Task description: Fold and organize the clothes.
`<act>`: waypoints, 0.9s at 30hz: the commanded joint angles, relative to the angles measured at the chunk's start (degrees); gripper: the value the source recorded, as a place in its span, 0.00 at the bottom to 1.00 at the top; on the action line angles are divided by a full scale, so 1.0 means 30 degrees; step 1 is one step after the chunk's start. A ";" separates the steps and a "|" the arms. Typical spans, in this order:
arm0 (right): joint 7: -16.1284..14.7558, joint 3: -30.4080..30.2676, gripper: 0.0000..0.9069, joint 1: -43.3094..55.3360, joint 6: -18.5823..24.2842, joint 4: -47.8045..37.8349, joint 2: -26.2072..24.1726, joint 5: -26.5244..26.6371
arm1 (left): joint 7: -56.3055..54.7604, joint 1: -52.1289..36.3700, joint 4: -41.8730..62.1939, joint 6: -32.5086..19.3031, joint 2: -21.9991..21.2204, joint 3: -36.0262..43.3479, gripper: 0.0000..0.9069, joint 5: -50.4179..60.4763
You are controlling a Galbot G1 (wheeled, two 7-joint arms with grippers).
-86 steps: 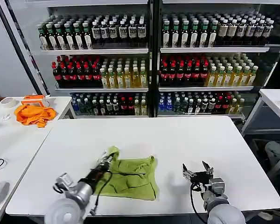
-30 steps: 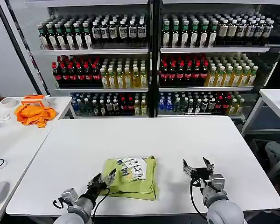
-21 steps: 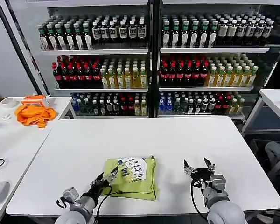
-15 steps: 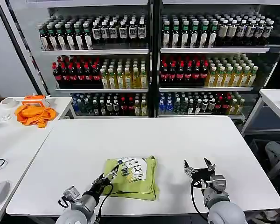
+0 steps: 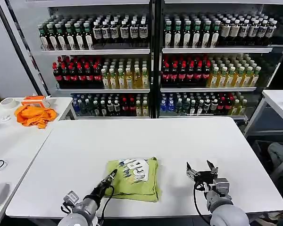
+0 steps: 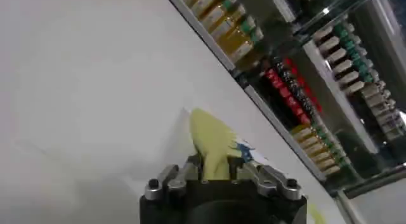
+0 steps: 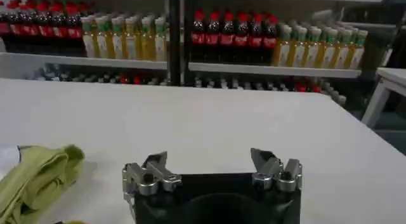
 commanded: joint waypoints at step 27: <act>-0.0028 -0.0375 1.00 0.1606 0.0077 -0.0448 0.0117 0.0974 | 0.0576 0.2162 -0.4155 0.2052 1.0547 -1.4707 0.02 -0.3551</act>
